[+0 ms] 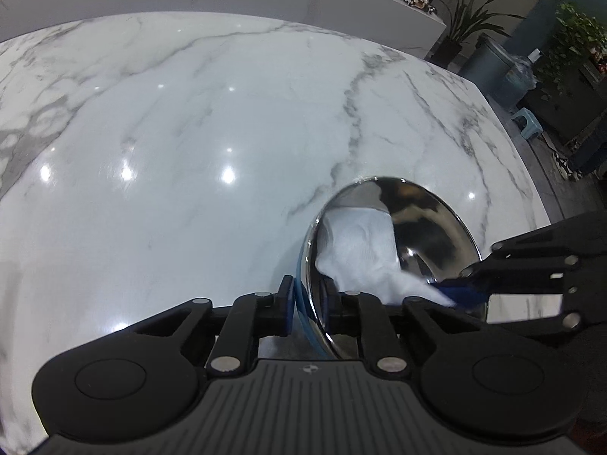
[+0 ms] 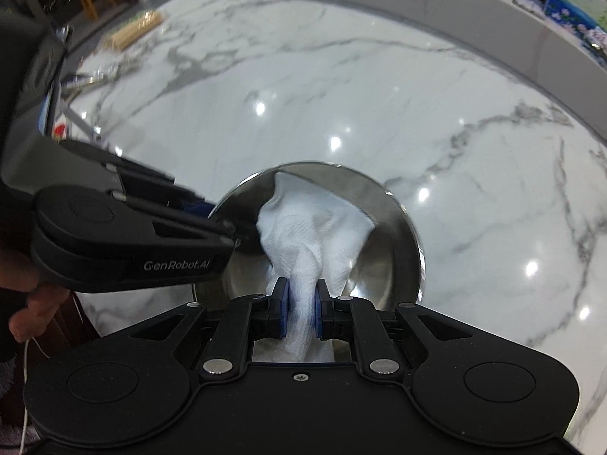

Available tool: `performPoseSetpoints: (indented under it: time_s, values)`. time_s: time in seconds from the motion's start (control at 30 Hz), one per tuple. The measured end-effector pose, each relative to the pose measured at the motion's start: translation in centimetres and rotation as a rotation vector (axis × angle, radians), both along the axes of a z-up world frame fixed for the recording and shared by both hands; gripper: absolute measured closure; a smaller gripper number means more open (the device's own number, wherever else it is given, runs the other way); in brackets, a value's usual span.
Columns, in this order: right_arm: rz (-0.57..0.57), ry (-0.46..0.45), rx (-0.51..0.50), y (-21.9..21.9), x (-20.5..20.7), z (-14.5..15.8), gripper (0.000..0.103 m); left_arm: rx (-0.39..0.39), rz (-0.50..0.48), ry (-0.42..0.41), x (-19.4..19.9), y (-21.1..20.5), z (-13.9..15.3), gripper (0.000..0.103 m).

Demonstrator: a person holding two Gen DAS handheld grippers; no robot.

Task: Clean bowl
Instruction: 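Hold the bowl with the left tool while the right tool brings the cloth inside, then hold the bowl with the left tool while the right tool wipes the cloth around inside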

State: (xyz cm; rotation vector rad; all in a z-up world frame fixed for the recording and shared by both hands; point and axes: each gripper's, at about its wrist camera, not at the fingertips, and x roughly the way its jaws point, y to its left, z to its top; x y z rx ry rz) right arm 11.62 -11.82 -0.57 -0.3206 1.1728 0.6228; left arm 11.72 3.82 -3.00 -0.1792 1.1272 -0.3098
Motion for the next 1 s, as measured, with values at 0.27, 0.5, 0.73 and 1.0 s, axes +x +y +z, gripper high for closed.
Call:
performPoseSetpoints:
  time_s: [0.27, 0.5, 0.73, 1.0]
  values:
    - [0.086, 0.005, -0.108, 1.4, -0.1, -0.9, 0.092, 0.025, -0.028, -0.024, -0.1, -0.5, 0.1, 0.095]
    - [0.151, -0.102, -0.269, 1.6, -1.1, -1.0, 0.092, 0.036, -0.037, -0.043, -0.4, -1.0, 0.4, 0.095]
    - [0.107, -0.091, -0.234, 0.7, -0.8, -0.9, 0.092, 0.029, -0.044, -0.01, -0.9, -1.4, 0.4, 0.092]
    - [0.111, -0.101, -0.223, 1.3, -0.6, -1.3, 0.092, -0.025, -0.079, 0.09, -1.5, -1.2, -0.1, 0.081]
